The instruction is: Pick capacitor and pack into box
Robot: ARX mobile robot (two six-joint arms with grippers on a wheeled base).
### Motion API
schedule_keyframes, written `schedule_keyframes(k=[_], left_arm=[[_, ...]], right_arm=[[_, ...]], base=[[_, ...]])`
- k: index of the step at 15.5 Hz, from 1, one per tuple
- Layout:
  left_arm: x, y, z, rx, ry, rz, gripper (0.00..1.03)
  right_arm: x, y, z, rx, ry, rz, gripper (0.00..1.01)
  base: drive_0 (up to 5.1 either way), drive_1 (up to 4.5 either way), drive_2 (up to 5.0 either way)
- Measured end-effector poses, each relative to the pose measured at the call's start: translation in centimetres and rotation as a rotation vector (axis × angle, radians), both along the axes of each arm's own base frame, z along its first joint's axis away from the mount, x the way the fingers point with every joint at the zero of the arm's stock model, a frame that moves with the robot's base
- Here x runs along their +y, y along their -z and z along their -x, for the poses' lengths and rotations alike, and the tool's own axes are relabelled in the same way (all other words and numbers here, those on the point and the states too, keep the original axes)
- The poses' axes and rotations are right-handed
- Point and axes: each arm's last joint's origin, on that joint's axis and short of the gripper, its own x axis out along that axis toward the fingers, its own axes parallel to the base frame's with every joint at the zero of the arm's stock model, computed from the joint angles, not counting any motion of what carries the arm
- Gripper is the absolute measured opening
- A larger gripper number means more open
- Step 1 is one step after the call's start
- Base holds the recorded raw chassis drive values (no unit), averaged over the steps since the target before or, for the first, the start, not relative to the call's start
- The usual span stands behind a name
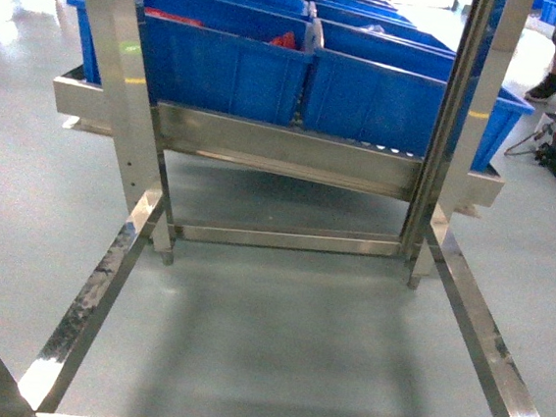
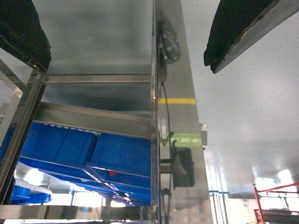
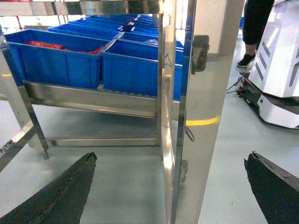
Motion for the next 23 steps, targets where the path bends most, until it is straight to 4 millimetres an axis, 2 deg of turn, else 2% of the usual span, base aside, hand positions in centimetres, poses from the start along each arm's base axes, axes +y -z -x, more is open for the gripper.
schedule_keyframes(k=[23], left_arm=[[0.00,0.00,0.00,0.000,0.001,-0.011,0.98]], right_arm=[[0.00,0.01,0.00,0.001,0.001,-0.001,0.98]], base=[[0.0,0.00,0.0]])
